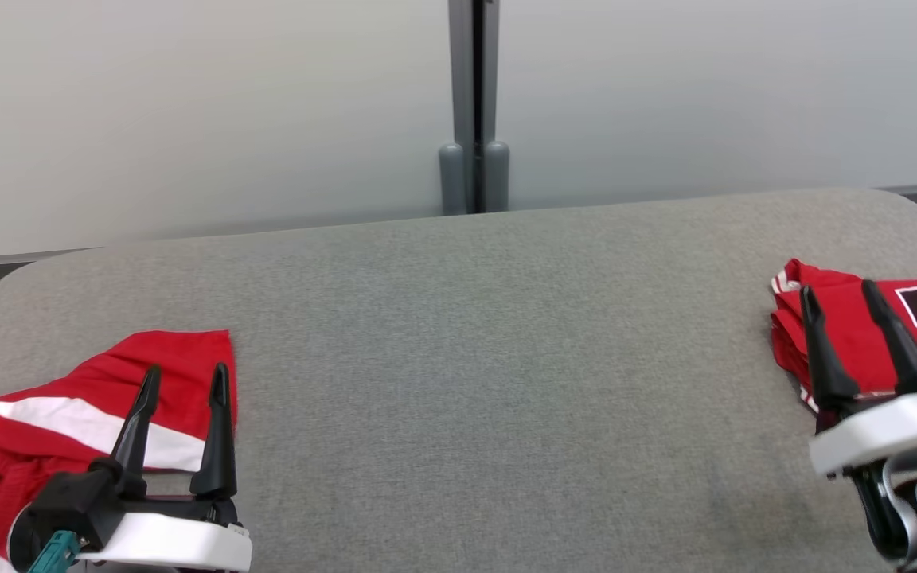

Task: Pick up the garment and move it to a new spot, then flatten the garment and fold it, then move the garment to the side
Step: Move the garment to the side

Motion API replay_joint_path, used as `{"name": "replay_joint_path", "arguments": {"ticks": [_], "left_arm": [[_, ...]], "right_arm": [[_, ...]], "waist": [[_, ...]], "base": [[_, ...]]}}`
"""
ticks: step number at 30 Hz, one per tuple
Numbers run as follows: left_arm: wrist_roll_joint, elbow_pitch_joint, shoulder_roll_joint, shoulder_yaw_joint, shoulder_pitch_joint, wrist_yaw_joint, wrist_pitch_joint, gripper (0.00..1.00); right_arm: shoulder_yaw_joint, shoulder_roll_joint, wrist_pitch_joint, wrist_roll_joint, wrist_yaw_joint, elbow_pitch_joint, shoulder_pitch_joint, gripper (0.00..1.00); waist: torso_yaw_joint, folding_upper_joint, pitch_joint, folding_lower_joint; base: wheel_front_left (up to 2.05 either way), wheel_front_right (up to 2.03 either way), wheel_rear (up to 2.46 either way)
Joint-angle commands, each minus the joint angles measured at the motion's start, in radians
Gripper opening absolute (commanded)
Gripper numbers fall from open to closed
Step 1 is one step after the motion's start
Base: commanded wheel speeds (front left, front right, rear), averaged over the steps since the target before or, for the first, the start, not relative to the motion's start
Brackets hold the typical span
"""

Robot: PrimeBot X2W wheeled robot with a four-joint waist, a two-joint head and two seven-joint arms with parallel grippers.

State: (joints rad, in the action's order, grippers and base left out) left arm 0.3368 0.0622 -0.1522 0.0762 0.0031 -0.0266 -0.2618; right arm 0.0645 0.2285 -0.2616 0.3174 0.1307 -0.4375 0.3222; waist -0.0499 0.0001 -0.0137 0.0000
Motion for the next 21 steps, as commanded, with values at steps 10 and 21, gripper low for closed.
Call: {"name": "replay_joint_path", "arguments": {"ticks": [10,21], "left_arm": [[-0.043,0.022,0.043,-0.042,0.055,0.009,-0.003,1.0],[-0.09,0.042,0.084,-0.068,0.082,-0.017,-0.003,1.0]], "right_arm": [[-0.058,-0.057,-0.004,-0.004,0.0,0.163,-0.243,1.0],[-0.062,-0.087,-0.004,-0.042,0.0,0.24,-0.289,1.0]], "waist": [[0.055,-0.0001,-0.036,0.0],[0.048,-0.0001,-0.036,0.0]], "base": [[0.0,0.0,0.0],[0.0,0.0,0.0]]}}
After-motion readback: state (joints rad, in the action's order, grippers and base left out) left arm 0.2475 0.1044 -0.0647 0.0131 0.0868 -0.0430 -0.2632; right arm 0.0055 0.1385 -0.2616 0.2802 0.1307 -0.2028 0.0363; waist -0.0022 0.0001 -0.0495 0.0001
